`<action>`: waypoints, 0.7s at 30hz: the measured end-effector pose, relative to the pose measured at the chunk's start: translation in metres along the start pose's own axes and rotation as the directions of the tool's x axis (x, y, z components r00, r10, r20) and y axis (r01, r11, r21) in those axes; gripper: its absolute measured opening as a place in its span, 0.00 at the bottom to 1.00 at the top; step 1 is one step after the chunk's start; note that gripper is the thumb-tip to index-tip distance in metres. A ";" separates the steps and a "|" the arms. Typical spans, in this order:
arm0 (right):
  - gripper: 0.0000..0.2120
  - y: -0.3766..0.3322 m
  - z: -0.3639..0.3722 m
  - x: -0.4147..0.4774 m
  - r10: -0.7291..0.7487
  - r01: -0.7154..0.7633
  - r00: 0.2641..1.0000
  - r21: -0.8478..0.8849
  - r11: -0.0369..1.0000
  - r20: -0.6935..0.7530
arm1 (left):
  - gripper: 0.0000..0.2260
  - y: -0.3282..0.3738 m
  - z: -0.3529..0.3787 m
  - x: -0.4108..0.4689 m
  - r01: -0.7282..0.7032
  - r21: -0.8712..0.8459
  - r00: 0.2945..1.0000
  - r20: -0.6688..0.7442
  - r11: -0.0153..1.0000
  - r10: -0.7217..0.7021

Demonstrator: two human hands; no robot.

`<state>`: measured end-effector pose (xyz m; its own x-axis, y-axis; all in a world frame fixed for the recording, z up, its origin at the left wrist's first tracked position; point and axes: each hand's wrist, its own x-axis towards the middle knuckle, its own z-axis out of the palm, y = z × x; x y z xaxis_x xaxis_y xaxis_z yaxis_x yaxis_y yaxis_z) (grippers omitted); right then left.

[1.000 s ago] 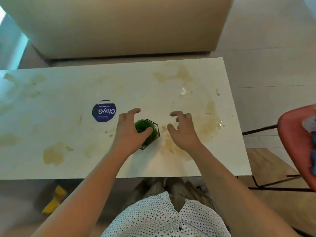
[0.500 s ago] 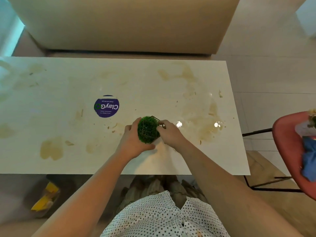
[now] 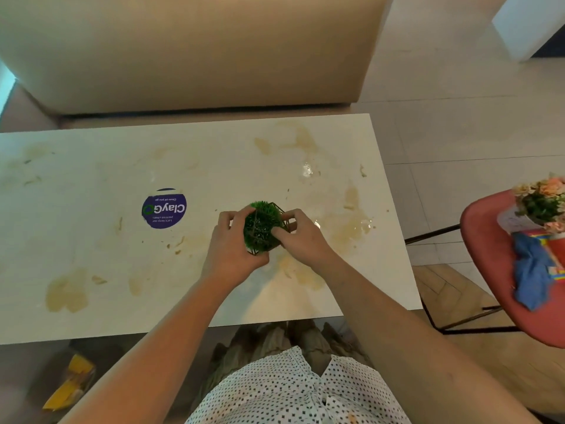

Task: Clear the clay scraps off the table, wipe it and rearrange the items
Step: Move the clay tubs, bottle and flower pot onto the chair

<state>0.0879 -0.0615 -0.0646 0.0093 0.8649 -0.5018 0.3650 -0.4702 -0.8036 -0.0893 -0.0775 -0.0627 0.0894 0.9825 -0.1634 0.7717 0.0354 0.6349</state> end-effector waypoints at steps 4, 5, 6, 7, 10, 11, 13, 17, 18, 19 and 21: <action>0.18 0.003 -0.043 0.002 0.034 -0.005 0.993 0.245 0.969 -0.112 | 0.40 0.042 0.005 0.014 -0.160 0.110 0.985 -0.049 0.981 0.166; 0.19 0.003 -0.056 0.001 0.050 -0.006 0.989 0.304 0.953 -0.138 | 0.39 0.053 0.008 0.018 -0.189 0.135 0.979 -0.051 0.973 0.197; 0.20 0.003 -0.070 0.000 0.068 -0.006 0.985 0.358 0.934 -0.160 | 0.39 0.065 0.011 0.022 -0.217 0.158 0.972 -0.051 0.963 0.227; 0.21 0.004 -0.085 -0.001 0.088 -0.007 0.980 0.411 0.912 -0.178 | 0.39 0.077 0.015 0.026 -0.251 0.180 0.963 -0.053 0.951 0.264; 0.27 0.006 -0.135 -0.004 0.161 -0.027 0.966 0.542 0.840 -0.201 | 0.39 0.117 0.030 0.040 -0.376 0.233 0.917 -0.045 0.897 0.396; 0.28 0.007 -0.153 -0.006 0.186 -0.040 0.963 0.583 0.811 -0.192 | 0.39 0.132 0.037 0.046 -0.415 0.244 0.899 -0.034 0.876 0.436; 0.28 0.013 -0.192 -0.013 0.209 -0.082 0.970 0.635 0.768 -0.128 | 0.38 0.165 0.052 0.055 -0.492 0.263 0.860 -0.002 0.830 0.511; 0.20 0.043 -0.274 -0.031 0.153 -0.145 0.987 0.735 0.662 0.057 | 0.38 0.234 0.097 0.066 -0.646 0.264 0.757 0.098 0.716 0.646; 0.20 0.053 -0.295 -0.035 0.144 -0.144 0.987 0.765 0.628 0.068 | 0.38 0.251 0.110 0.069 -0.674 0.256 0.734 0.122 0.693 0.668; 0.21 0.064 -0.313 -0.038 0.139 -0.134 0.988 0.787 0.603 0.062 | 0.38 0.266 0.122 0.071 -0.696 0.246 0.714 0.139 0.674 0.686; 0.21 0.088 -0.349 -0.044 0.154 -0.105 0.988 0.821 0.561 0.021 | 0.37 0.296 0.150 0.075 -0.747 0.221 0.663 0.173 0.627 0.729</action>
<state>0.4444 -0.0797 -0.0019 0.0456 0.7781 -0.6264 -0.5609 -0.4990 -0.6606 0.2399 -0.0208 -0.0001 0.7302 0.6454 0.2240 0.5565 -0.7521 0.3531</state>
